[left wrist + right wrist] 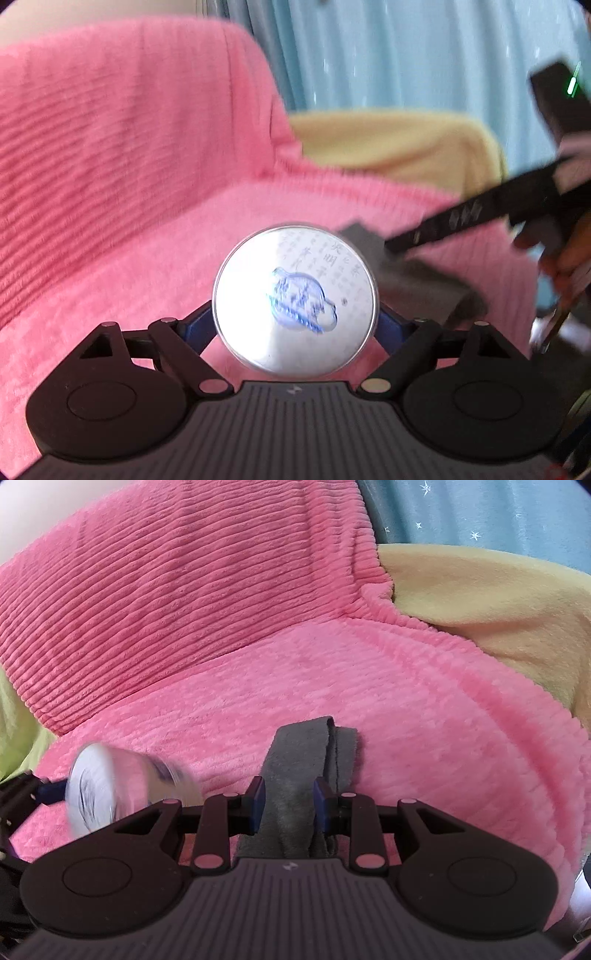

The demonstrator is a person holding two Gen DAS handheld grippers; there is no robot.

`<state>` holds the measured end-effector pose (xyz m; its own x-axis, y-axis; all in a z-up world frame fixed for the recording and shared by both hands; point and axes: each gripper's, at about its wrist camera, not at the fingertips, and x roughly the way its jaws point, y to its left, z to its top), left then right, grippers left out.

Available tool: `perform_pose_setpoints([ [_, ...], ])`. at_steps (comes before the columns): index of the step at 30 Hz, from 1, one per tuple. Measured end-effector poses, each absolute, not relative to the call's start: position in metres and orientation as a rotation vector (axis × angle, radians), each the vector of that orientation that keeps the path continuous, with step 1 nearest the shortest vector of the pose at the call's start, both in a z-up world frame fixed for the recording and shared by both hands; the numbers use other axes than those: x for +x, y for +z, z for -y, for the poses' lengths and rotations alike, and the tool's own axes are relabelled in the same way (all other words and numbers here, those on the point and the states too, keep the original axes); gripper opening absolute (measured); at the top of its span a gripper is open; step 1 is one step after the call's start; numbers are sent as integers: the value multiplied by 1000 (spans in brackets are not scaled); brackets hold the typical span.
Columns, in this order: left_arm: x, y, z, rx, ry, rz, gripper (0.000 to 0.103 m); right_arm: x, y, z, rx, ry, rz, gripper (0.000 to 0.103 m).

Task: Clean container

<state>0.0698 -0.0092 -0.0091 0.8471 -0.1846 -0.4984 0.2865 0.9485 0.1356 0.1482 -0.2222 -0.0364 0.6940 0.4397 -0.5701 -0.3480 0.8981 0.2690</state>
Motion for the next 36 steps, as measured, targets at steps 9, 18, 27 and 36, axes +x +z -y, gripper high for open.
perform_pose_setpoints([
  [9, 76, -15, 19, 250, -231, -500, 88, 148, -37, 216, 124, 462, -680, 24],
  [18, 75, -16, 19, 235, -203, -427, 87, 147, -37, 215, 125, 456, -673, 24],
  [27, 79, -26, 26, 268, -164, -461, 93, 144, -38, 209, 103, 479, -687, 24],
  [36, 90, -34, 20, 218, -128, -608, 98, 145, -36, 219, 143, 440, -686, 24],
])
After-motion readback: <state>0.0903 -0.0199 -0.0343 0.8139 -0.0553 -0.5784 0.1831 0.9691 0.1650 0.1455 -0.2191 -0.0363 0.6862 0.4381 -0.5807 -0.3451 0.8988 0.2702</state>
